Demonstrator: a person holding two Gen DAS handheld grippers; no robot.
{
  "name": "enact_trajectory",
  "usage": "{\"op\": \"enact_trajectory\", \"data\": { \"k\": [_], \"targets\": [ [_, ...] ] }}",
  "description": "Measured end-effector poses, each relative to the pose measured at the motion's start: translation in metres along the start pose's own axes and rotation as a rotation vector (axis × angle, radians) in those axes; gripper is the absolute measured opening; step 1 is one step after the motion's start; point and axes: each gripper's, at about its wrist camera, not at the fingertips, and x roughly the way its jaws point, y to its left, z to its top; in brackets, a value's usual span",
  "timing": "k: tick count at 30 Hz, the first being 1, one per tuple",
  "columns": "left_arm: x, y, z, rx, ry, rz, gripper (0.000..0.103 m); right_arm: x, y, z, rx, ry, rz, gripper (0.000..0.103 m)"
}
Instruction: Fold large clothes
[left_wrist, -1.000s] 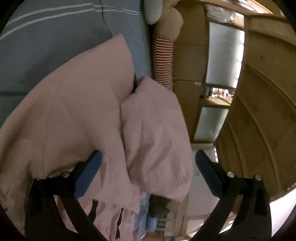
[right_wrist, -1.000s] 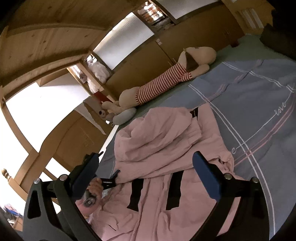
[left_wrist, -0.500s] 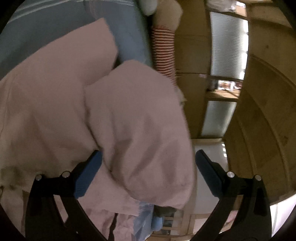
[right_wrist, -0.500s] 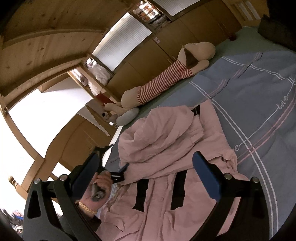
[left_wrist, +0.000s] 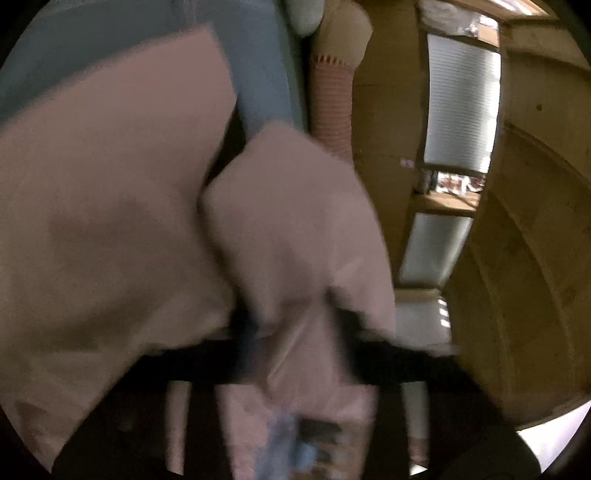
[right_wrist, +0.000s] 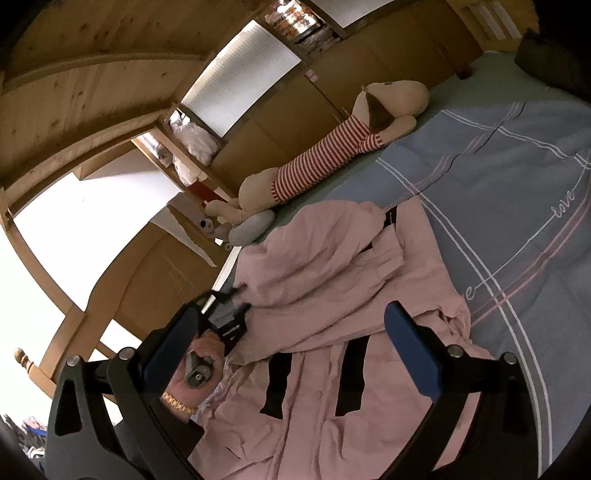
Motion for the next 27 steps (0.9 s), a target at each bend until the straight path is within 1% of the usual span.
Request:
{"op": "enact_trajectory", "data": {
  "k": [2, 3, 5, 6, 8, 9, 10, 11, 13, 14, 15, 17, 18, 19, 20, 21, 22, 23, 24, 25, 26, 27],
  "targets": [
    [-0.002, 0.004, -0.011, -0.023, 0.028, -0.027, 0.017, 0.000, 0.001, 0.000, -0.004, 0.004, 0.001, 0.101],
    [-0.004, 0.003, -0.019, -0.011, 0.043, -0.030, 0.015, 0.000, 0.001, 0.000, -0.010, 0.005, -0.001, 0.101],
    [-0.010, 0.002, -0.033, 0.018, 0.070, 0.002, 0.014, 0.000, 0.001, 0.000, -0.013, 0.006, -0.002, 0.101],
    [-0.014, 0.006, -0.038, 0.016, 0.086, 0.000, 0.013, 0.001, 0.001, 0.000, -0.013, 0.007, -0.003, 0.101],
    [-0.024, 0.016, -0.044, 0.009, 0.101, 0.027, 0.013, 0.002, 0.001, 0.000, -0.015, 0.016, -0.006, 0.101],
    [-0.031, 0.021, -0.044, 0.018, 0.100, 0.043, 0.013, 0.003, 0.000, -0.001, -0.019, 0.025, -0.012, 0.101],
    [-0.039, 0.025, -0.042, 0.034, 0.088, 0.074, 0.008, 0.005, 0.001, -0.001, -0.025, 0.033, -0.020, 0.101],
    [-0.046, 0.030, -0.041, 0.040, 0.078, 0.098, 0.001, 0.006, 0.001, -0.002, -0.030, 0.041, -0.029, 0.101],
    [-0.066, 0.052, -0.027, -0.009, 0.024, 0.168, 0.000, 0.010, 0.001, -0.005, -0.042, 0.061, -0.045, 0.101],
    [-0.073, 0.064, -0.018, -0.044, 0.013, 0.181, 0.000, 0.011, 0.002, -0.005, -0.047, 0.068, -0.050, 0.101],
    [-0.075, 0.068, -0.014, -0.051, 0.028, 0.173, 0.000, 0.013, 0.003, -0.006, -0.052, 0.073, -0.052, 0.101],
    [-0.070, 0.063, -0.014, -0.022, 0.080, 0.181, 0.000, 0.016, 0.006, -0.008, -0.071, 0.072, -0.069, 0.101],
    [-0.066, 0.054, -0.018, 0.021, 0.104, 0.199, 0.017, 0.017, 0.008, -0.008, -0.089, 0.066, -0.085, 0.101],
    [-0.064, 0.042, -0.025, 0.077, 0.123, 0.209, 0.057, 0.018, 0.010, -0.008, -0.108, 0.058, -0.102, 0.101],
    [-0.065, 0.029, -0.033, 0.128, 0.128, 0.211, 0.077, 0.018, 0.014, -0.009, -0.137, 0.048, -0.124, 0.101],
    [-0.067, 0.011, -0.043, 0.196, 0.116, 0.225, 0.101, 0.018, 0.018, -0.010, -0.169, 0.039, -0.146, 0.102],
    [-0.071, -0.005, -0.054, 0.261, 0.099, 0.251, 0.101, 0.018, 0.023, -0.013, -0.220, 0.029, -0.174, 0.102],
    [-0.074, -0.019, -0.064, 0.325, 0.099, 0.272, 0.101, 0.018, 0.028, -0.015, -0.265, 0.020, -0.198, 0.102],
    [-0.084, -0.035, -0.084, 0.419, 0.119, 0.292, 0.101, 0.019, 0.032, -0.018, -0.306, 0.014, -0.224, 0.102],
    [-0.087, -0.049, -0.096, 0.491, 0.130, 0.309, 0.101, 0.019, 0.034, -0.020, -0.331, 0.010, -0.240, 0.102],
    [-0.094, -0.067, -0.115, 0.606, 0.128, 0.350, 0.101, 0.020, 0.037, -0.021, -0.358, 0.007, -0.255, 0.102],
    [-0.102, -0.074, -0.128, 0.678, 0.118, 0.388, 0.101, 0.021, 0.039, -0.023, -0.379, 0.008, -0.266, 0.102]
  ]
}}
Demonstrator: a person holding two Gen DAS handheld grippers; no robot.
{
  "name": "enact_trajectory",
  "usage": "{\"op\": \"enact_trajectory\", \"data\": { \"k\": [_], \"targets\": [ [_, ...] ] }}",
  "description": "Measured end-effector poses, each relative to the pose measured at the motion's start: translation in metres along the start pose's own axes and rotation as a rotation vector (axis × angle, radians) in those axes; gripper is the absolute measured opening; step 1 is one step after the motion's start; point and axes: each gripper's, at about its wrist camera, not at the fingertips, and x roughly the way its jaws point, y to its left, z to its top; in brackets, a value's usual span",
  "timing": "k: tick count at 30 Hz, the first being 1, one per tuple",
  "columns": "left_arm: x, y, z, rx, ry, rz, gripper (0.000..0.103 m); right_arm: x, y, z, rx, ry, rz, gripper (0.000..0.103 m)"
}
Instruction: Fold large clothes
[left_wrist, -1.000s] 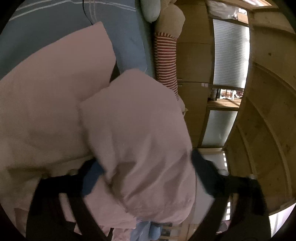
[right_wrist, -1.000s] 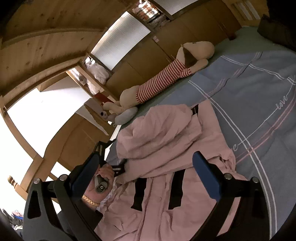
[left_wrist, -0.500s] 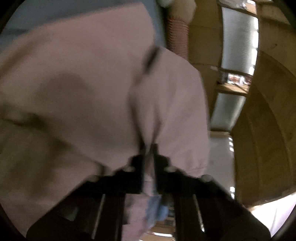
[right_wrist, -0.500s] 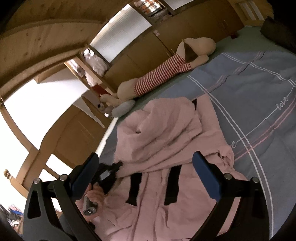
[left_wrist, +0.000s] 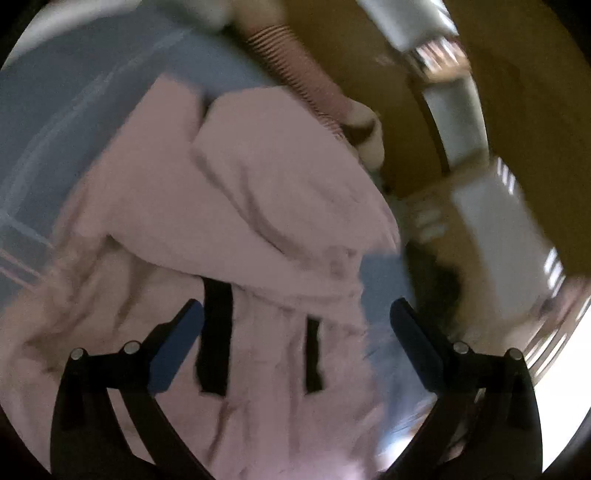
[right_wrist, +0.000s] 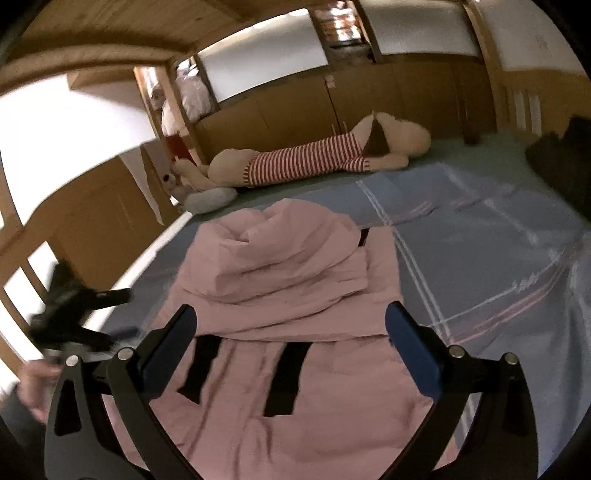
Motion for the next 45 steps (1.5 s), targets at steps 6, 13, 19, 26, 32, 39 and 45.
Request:
{"op": "enact_trajectory", "data": {
  "k": [6, 13, 19, 26, 32, 39, 45],
  "targets": [
    [-0.061, -0.060, -0.074, 0.484, -0.141, 0.441, 0.101, 0.004, 0.004, -0.004, -0.035, 0.018, -0.008, 0.102],
    [-0.078, -0.060, -0.118, 0.536, -0.196, 0.538, 0.101, -0.004, 0.016, -0.015, -0.062, 0.036, -0.021, 0.102],
    [-0.082, -0.071, -0.129, 0.541, -0.247, 0.617, 0.101, -0.028, 0.033, -0.035, -0.115, 0.035, -0.018, 0.102],
    [-0.098, -0.087, -0.142, 0.541, -0.301, 0.582, 0.101, -0.069, 0.034, -0.068, -0.097, 0.041, -0.006, 0.102],
    [-0.107, -0.096, -0.155, 0.569, -0.308, 0.566, 0.101, -0.090, 0.040, -0.084, -0.142, 0.019, -0.019, 0.102],
    [-0.120, -0.101, -0.164, 0.582, -0.316, 0.551, 0.101, -0.103, 0.047, -0.089, -0.163, -0.011, -0.012, 0.102],
    [-0.140, -0.095, -0.173, 0.603, -0.327, 0.552, 0.101, -0.116, 0.054, -0.095, -0.234, -0.045, -0.041, 0.102]
  ]
}}
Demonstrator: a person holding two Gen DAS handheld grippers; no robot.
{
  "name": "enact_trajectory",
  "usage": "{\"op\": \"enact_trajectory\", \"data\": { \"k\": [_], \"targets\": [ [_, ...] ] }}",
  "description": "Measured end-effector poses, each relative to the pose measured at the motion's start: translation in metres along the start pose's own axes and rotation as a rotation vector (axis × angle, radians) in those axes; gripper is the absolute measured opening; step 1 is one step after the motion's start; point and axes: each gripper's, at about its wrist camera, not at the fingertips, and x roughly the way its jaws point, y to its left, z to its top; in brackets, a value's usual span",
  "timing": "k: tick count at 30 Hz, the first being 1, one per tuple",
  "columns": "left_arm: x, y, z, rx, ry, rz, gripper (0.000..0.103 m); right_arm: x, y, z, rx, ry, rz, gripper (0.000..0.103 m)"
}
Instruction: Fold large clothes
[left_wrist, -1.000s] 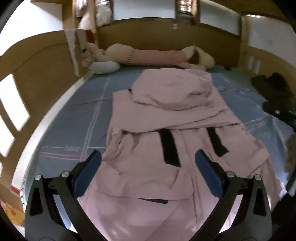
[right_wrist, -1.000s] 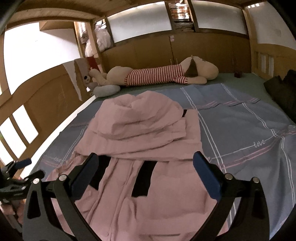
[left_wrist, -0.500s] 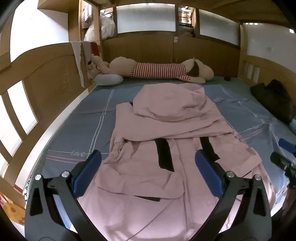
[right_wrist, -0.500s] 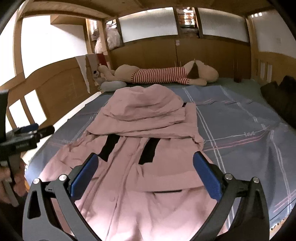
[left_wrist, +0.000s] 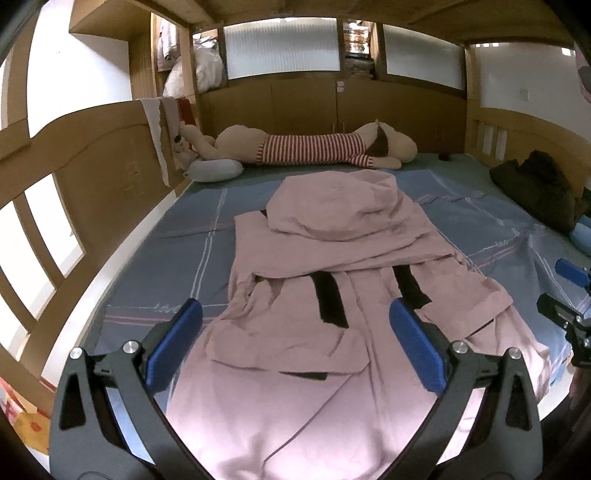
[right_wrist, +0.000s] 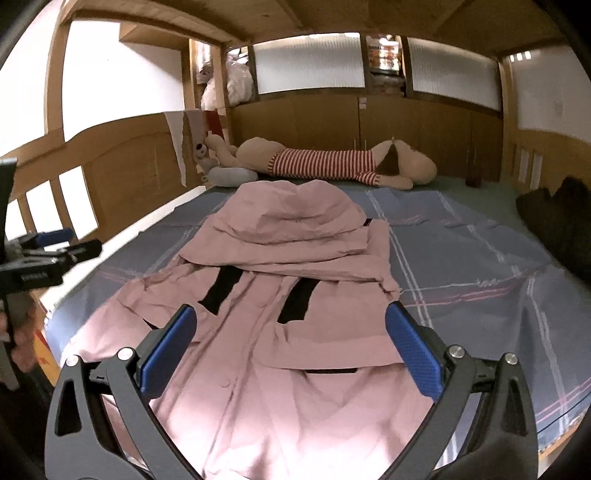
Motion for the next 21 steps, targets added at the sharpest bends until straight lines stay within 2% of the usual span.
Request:
{"op": "enact_trajectory", "data": {
  "k": [8, 14, 21],
  "targets": [
    [-0.031, 0.024, -0.007, -0.033, -0.026, -0.019, 0.101, -0.023, 0.002, 0.001, -0.017, -0.037, -0.002, 0.102],
    [-0.036, 0.030, -0.012, -0.014, -0.014, -0.008, 0.101, -0.028, 0.003, 0.003, -0.017, -0.043, 0.002, 0.102],
    [-0.055, 0.034, -0.020, 0.008, -0.028, -0.053, 0.101, -0.039, 0.015, -0.003, -0.070, -0.056, 0.017, 0.102]
  ]
}}
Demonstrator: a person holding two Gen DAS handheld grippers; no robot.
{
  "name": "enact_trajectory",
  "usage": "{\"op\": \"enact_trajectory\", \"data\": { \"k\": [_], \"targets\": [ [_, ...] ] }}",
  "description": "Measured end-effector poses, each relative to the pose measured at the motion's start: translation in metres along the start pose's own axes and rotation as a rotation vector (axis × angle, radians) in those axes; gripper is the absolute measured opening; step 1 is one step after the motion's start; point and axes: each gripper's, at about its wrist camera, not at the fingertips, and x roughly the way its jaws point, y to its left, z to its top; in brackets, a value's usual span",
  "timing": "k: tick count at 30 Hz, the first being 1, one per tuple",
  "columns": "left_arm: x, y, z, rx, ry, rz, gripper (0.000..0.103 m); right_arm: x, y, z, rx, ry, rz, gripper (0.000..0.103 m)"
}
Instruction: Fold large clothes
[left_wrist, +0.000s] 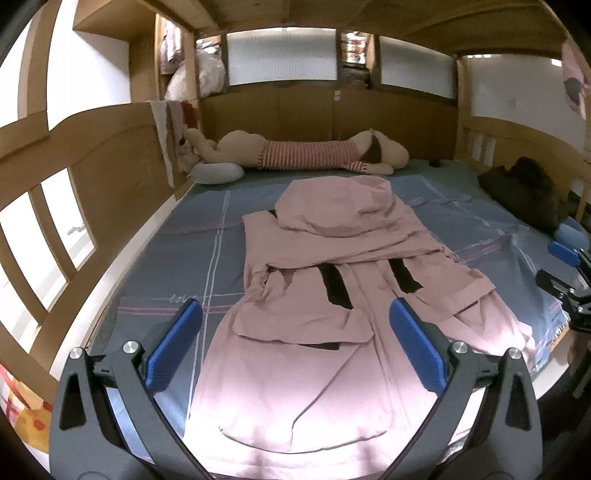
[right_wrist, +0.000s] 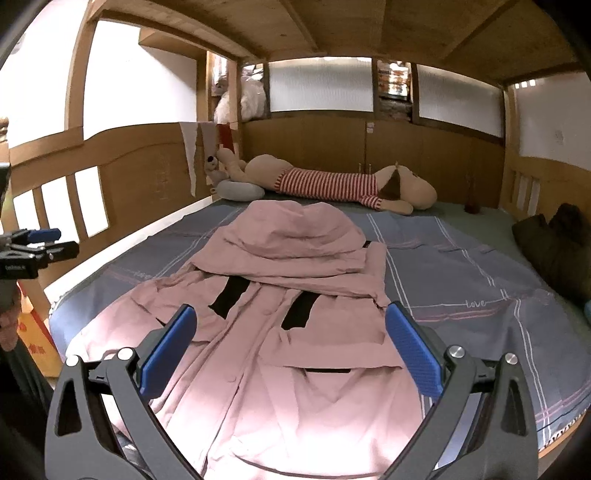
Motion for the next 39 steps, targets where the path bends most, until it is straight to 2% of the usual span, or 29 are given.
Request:
{"op": "enact_trajectory", "data": {
  "k": [4, 7, 10, 12, 14, 17, 19, 22, 28, 34, 39],
  "targets": [
    [-0.002, -0.009, -0.014, 0.088, 0.012, -0.001, 0.101, -0.004, 0.017, -0.014, -0.078, 0.005, 0.010, 0.102],
    [-0.001, -0.021, -0.030, 0.179, 0.027, -0.010, 0.101, -0.004, 0.036, -0.032, -0.197, 0.026, -0.004, 0.102],
    [0.005, -0.039, -0.049, 0.331, 0.044, 0.009, 0.101, -0.003, 0.061, -0.056, -0.377, 0.054, -0.012, 0.102],
    [0.010, -0.055, -0.066, 0.471, 0.057, 0.043, 0.101, -0.004, 0.075, -0.072, -0.480, 0.054, -0.022, 0.102],
    [0.014, -0.067, -0.083, 0.583, 0.073, 0.056, 0.101, -0.004, 0.087, -0.089, -0.565, 0.051, 0.000, 0.102],
    [0.019, -0.083, -0.110, 0.723, 0.123, 0.018, 0.101, 0.004, 0.102, -0.107, -0.668, 0.082, 0.037, 0.102],
    [0.022, -0.090, -0.121, 0.776, 0.154, 0.010, 0.101, 0.006, 0.112, -0.109, -0.720, 0.080, 0.039, 0.102],
    [0.023, -0.095, -0.125, 0.804, 0.189, 0.026, 0.101, 0.009, 0.120, -0.099, -0.687, 0.071, 0.101, 0.102],
    [0.013, -0.080, -0.125, 0.721, 0.207, 0.002, 0.101, 0.007, 0.129, -0.094, -0.681, 0.072, 0.134, 0.102],
    [0.017, -0.075, -0.143, 0.742, 0.255, 0.024, 0.101, 0.003, 0.130, -0.114, -0.717, 0.120, 0.093, 0.102],
    [0.004, -0.081, -0.156, 0.762, 0.218, -0.002, 0.101, -0.007, 0.126, -0.138, -0.754, 0.145, 0.050, 0.102]
  ]
}}
